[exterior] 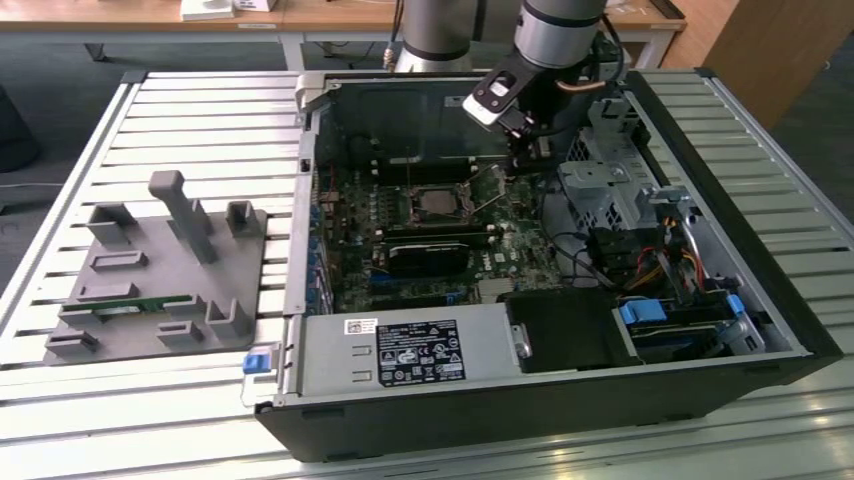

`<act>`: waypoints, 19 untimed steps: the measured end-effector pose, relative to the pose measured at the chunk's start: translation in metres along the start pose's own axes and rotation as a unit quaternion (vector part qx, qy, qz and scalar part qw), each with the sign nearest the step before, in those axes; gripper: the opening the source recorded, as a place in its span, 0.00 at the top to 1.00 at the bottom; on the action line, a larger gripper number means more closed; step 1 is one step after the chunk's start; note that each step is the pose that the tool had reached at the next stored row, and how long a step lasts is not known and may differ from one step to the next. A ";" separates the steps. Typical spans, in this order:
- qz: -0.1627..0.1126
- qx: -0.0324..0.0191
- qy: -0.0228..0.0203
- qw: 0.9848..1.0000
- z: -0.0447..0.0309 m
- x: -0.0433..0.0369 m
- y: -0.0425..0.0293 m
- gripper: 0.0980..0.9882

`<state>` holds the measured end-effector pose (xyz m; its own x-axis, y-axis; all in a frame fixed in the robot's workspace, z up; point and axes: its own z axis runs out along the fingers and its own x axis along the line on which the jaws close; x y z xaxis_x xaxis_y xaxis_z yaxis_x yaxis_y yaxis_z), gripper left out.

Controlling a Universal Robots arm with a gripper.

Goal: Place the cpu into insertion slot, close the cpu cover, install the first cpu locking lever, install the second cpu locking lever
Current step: 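Close the cpu cover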

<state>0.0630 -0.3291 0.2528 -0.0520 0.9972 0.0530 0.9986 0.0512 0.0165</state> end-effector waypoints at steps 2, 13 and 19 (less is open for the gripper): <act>0.001 0.000 0.000 1.000 0.0004 0.0005 0.0017 0.99; 0.002 0.000 0.000 1.000 0.0073 0.0009 0.0052 0.99; 0.002 0.001 0.000 1.000 0.0128 0.0007 0.0054 0.99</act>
<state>0.0685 -0.3274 0.2402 -0.0484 0.9974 0.0527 0.9988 0.0478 0.0137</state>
